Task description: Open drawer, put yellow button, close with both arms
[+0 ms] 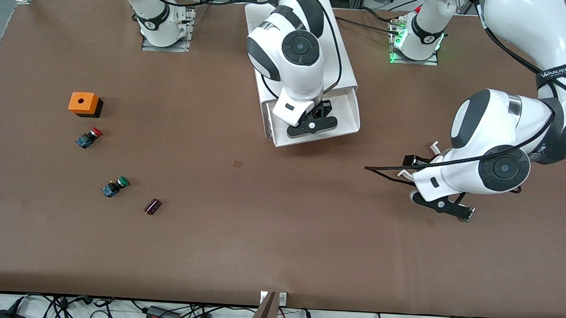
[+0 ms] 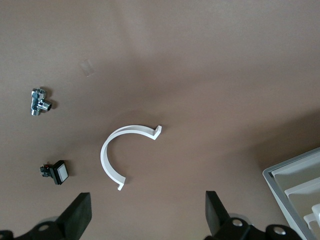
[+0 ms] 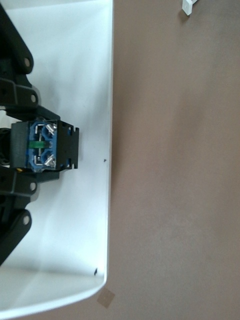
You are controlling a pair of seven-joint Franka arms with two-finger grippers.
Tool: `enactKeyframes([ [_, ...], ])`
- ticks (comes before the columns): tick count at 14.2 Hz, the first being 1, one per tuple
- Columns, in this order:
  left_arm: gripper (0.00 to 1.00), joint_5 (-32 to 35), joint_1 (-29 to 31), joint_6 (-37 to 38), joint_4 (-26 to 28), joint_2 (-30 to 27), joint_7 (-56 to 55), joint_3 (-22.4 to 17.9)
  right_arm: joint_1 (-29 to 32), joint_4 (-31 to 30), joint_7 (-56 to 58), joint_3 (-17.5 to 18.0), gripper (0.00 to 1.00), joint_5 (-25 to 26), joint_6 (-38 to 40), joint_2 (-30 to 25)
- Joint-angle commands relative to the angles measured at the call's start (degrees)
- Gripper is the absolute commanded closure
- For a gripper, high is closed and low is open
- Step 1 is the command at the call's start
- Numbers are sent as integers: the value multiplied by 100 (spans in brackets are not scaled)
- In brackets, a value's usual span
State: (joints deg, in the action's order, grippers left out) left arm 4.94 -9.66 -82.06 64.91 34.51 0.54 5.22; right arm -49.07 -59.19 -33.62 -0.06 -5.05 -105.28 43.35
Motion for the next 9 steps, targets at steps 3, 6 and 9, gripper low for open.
enactKeyframes([
  [3, 0, 104, -18, 41, -198, 65, -203, 32, -15, 118, -153, 6, 0, -31, 69, 24],
  [6, 0, 95, -18, 32, -189, 65, -212, 32, 38, 127, -399, -20, 0, -31, 139, -63],
  [9, 0, -62, -18, 23, -189, 65, -605, 41, 204, 389, -408, -64, 0, -31, 472, -213],
])
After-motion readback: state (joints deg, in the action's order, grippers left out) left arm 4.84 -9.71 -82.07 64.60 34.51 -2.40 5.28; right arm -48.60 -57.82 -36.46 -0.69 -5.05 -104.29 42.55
